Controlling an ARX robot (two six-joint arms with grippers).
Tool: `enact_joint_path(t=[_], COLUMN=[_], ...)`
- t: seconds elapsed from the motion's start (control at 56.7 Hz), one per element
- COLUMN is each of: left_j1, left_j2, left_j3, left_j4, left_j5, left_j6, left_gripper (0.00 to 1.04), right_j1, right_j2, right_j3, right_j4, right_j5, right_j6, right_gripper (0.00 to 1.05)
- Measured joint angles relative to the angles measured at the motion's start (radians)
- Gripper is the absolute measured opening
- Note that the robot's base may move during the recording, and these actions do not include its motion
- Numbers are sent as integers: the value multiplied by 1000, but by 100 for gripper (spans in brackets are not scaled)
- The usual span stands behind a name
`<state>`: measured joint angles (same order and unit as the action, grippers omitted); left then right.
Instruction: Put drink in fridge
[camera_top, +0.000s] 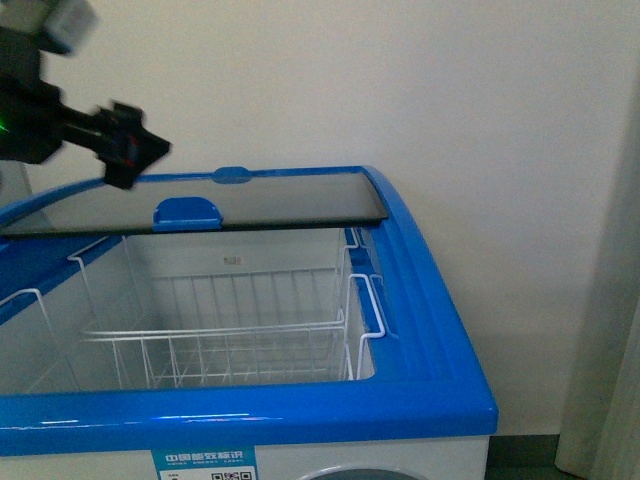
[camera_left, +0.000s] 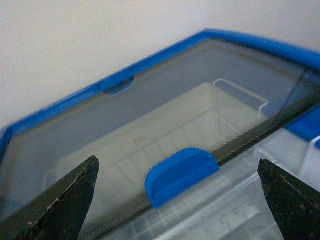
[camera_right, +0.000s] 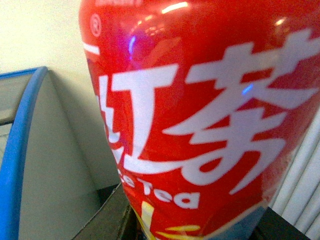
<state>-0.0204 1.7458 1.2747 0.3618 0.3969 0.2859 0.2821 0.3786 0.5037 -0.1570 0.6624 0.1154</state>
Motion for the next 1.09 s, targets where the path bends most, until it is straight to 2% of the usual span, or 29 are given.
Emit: enact_joint_path(t=[0.088, 0.212, 0.229, 0.282, 0.318, 0.406, 0.441, 0.494, 0.6, 0.723, 0.758, 0.864, 0.935, 1.094], left_j1=[42, 136, 142, 134, 134, 114, 69, 31, 25, 24, 24, 23, 23, 23], left_j2=[-171, -567, -619, -782, -932, -1242, -1340, -1423, -1474, -1497, -1506, -1533, -1551, -1673], left_j3=[-161, -507, -551, -699, -808, -1003, -1064, -1110, -1135, -1154, -1162, -1184, -1190, -1206], left_j4=[3, -118, -129, -67, -79, -201, -228, -233, -233, -233, -233, -235, -243, -364], left_j5=[57, 191, 182, -26, -166, -340, -377, -380, -394, -397, -397, -396, -396, -397], left_j6=[-159, -413, -428, -401, -357, -323, -317, -307, -301, -300, -301, -296, -296, -296], left_gripper=[97, 97, 96, 86, 77, 59, 52, 41, 22, 8, 2, 3, 3, 3], right_j1=[0, 0, 0, 0, -6, -85, -100, -112, -106, -84, -68, 8, 50, 160], right_j2=[0, 0, 0, 0, 3, 55, 100, 204, 433, 604, 687, 921, 1018, 1252], right_j3=[0, 0, 0, 0, 2, 93, 110, 152, 278, 393, 446, 600, 663, 854], right_j4=[0, 0, 0, 0, -9, -222, -218, -152, -38, -1, -3, -32, -38, -20], right_j5=[-1, -3, -3, -3, -25, -333, -430, -560, -673, -691, -684, -673, -665, -638], right_j6=[0, 0, 0, 0, -11, -210, -290, -449, -714, -883, -981, -1217, -1285, -1370], right_gripper=[35, 35, 35, 35, 35, 35, 35, 35, 35, 35, 35, 35, 35, 35])
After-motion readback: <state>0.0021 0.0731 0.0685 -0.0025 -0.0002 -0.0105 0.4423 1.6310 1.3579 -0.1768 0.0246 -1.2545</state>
